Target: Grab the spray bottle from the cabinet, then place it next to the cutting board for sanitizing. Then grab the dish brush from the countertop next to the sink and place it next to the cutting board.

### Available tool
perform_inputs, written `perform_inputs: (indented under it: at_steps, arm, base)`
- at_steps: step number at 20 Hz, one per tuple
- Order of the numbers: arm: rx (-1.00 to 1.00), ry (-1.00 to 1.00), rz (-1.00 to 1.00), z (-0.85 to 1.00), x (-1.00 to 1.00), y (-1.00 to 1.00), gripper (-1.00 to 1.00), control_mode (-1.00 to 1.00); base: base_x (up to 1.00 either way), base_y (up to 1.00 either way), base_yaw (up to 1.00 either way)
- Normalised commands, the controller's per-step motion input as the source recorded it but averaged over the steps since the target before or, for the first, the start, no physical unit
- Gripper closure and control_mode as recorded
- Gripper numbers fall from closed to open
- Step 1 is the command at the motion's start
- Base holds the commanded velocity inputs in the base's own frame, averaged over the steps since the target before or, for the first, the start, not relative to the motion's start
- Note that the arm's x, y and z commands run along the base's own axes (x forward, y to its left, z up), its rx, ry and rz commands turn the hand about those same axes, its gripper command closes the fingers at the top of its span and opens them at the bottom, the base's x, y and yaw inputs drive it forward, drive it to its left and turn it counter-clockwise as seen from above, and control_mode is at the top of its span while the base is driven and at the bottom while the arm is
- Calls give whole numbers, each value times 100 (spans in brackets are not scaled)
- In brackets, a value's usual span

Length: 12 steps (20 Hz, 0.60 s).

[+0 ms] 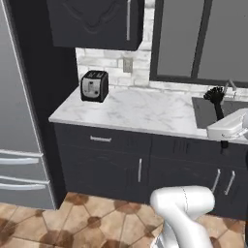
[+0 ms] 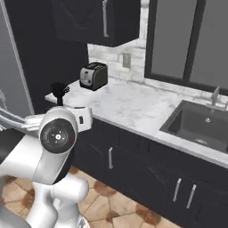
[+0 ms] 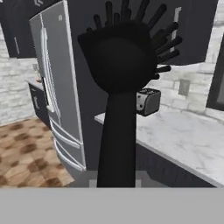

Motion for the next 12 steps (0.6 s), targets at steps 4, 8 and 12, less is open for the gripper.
perform_inputs:
  at_steps: [4,8,12]
  arm:
    - [0,0,0,0,0,0,100,100]
    - [0,0,0,0,0,0,100,100]
    - [0,0,0,0,0,0,100,100]
  base:
    - [0,100,40]
    - [40,100,10]
    - [91,100,0]
